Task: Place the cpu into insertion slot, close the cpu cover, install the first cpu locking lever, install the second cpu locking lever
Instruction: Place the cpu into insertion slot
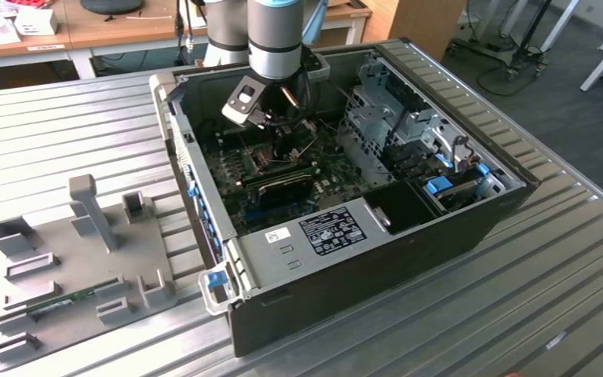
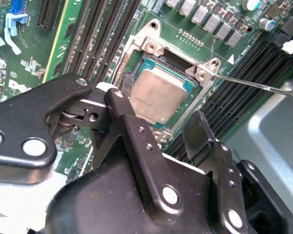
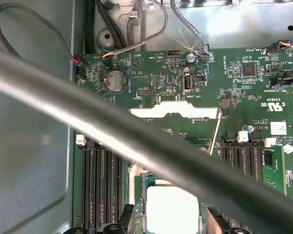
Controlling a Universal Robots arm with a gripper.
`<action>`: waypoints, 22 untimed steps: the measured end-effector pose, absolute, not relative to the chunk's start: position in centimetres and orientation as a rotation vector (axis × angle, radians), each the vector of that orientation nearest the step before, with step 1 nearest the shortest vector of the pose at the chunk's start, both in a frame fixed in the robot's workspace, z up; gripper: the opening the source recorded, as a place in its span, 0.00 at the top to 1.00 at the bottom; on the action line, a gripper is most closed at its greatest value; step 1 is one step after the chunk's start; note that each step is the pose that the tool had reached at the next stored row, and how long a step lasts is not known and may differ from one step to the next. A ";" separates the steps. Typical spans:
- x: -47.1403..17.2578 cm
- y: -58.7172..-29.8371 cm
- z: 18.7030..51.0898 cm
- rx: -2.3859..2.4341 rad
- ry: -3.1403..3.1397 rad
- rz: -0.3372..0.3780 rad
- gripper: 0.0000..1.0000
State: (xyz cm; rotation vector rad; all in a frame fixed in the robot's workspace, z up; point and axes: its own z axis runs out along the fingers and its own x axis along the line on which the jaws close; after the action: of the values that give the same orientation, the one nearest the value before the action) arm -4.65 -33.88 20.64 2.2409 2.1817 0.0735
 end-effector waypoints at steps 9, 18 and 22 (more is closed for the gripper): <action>-4.6 -33.9 20.7 2.241 2.182 0.073 0.52; -4.6 -33.9 20.7 2.241 2.182 0.073 0.64; -4.6 -33.9 20.7 2.241 2.182 0.073 0.64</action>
State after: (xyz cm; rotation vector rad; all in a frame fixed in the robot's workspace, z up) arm -4.65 -33.89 20.69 2.2409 2.1817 0.0731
